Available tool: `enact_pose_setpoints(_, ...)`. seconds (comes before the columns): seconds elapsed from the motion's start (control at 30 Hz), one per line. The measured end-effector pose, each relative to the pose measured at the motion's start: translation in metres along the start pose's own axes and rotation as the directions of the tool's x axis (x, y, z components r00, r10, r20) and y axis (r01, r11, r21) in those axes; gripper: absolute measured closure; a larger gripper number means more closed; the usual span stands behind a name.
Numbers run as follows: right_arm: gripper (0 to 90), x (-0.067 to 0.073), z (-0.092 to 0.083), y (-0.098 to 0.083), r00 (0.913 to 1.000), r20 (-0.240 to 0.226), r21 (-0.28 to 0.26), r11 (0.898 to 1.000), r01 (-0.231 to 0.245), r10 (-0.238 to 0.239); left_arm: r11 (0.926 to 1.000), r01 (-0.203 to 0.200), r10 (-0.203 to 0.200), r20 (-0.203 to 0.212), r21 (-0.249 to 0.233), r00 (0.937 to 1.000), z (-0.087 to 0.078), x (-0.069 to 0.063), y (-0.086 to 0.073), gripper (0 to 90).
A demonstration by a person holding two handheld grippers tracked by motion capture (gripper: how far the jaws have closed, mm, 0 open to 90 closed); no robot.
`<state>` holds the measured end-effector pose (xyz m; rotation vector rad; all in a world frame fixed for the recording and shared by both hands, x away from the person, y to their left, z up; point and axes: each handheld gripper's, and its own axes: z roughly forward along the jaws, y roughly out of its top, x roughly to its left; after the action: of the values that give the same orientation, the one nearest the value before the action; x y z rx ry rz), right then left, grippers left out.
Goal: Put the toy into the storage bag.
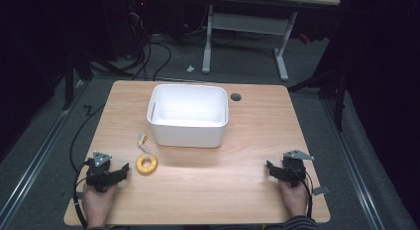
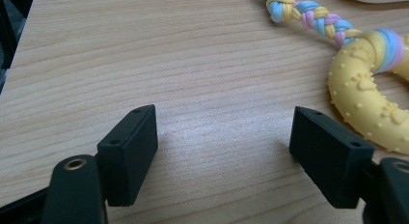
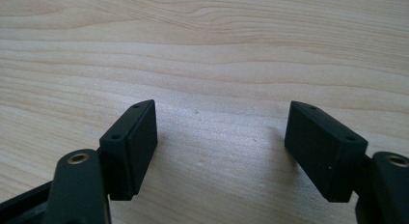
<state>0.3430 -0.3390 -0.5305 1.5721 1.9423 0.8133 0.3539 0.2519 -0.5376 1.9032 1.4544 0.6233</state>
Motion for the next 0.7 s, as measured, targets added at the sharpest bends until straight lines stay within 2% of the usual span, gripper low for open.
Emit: enact_pose_setpoints(0.7, 27.2, 0.0006, -0.0002, -0.0001, 1.0000, 0.002, 0.001, 1.000, -0.001, 0.001, 1.0000, -0.005, 0.005, 0.003, 0.003, 1.0000, 0.0014, 0.0000, 0.0012, 23.8)
